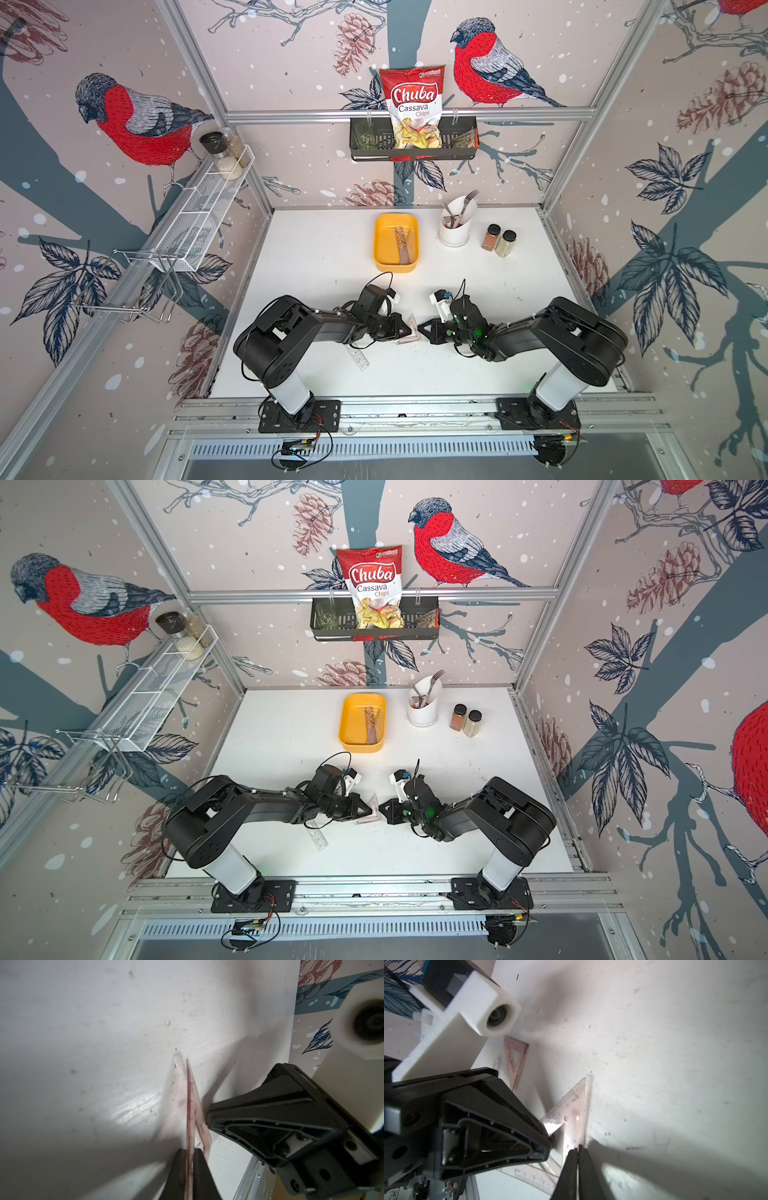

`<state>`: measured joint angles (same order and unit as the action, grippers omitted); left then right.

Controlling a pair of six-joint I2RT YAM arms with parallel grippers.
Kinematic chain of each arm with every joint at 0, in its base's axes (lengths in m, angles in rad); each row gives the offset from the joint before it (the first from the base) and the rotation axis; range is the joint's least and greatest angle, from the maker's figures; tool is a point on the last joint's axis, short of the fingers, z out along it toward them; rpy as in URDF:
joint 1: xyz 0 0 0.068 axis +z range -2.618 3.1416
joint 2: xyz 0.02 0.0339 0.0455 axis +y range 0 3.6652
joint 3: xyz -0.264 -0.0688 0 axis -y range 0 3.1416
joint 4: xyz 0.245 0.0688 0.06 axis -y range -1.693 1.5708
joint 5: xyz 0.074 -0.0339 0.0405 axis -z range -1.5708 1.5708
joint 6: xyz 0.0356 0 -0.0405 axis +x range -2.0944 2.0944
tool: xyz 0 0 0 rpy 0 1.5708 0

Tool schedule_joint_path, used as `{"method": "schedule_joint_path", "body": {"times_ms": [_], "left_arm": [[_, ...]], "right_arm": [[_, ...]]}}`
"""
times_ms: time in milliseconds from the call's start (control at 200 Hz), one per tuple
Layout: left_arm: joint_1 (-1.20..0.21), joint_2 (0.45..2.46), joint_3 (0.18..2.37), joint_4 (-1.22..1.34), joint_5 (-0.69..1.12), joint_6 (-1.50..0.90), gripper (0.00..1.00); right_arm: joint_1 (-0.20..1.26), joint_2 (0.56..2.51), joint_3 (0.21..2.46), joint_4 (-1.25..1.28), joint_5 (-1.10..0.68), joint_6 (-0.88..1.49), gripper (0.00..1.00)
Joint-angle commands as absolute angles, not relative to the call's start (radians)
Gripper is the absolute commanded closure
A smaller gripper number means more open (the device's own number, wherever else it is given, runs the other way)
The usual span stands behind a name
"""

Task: Put the scattered rulers into the storage box
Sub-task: Pick up the ruler from the center of the board, then place the ruler in the storage box.

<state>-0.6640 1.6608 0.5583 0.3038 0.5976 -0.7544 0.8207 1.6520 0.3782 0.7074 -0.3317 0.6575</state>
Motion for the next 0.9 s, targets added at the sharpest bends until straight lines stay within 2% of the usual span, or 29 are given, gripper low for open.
{"method": "schedule_joint_path", "body": {"times_ms": [0,60,210,465,655,895], "left_arm": [[-0.668,1.661,0.564,0.169,0.534,-0.749,0.94],[-0.667,1.649,0.575,0.156,0.530,-0.750,1.00],[-0.658,1.597,0.660,0.073,0.514,-0.742,1.00],[-0.506,1.577,1.029,-0.144,0.460,-0.674,1.00],[-0.425,1.756,1.322,-0.205,0.380,-0.650,1.00],[-0.411,2.030,1.623,-0.252,0.325,-0.642,1.00]], "right_arm": [[0.812,1.636,0.370,0.617,-0.336,0.655,0.88],[0.801,1.614,0.374,0.600,-0.340,0.645,0.88],[0.755,1.518,0.410,0.497,-0.343,0.586,0.87],[0.633,1.422,0.529,0.355,-0.374,0.468,0.86],[0.575,1.457,0.595,0.375,-0.431,0.447,0.86],[0.500,1.504,0.605,0.429,-0.521,0.459,0.86]]}}
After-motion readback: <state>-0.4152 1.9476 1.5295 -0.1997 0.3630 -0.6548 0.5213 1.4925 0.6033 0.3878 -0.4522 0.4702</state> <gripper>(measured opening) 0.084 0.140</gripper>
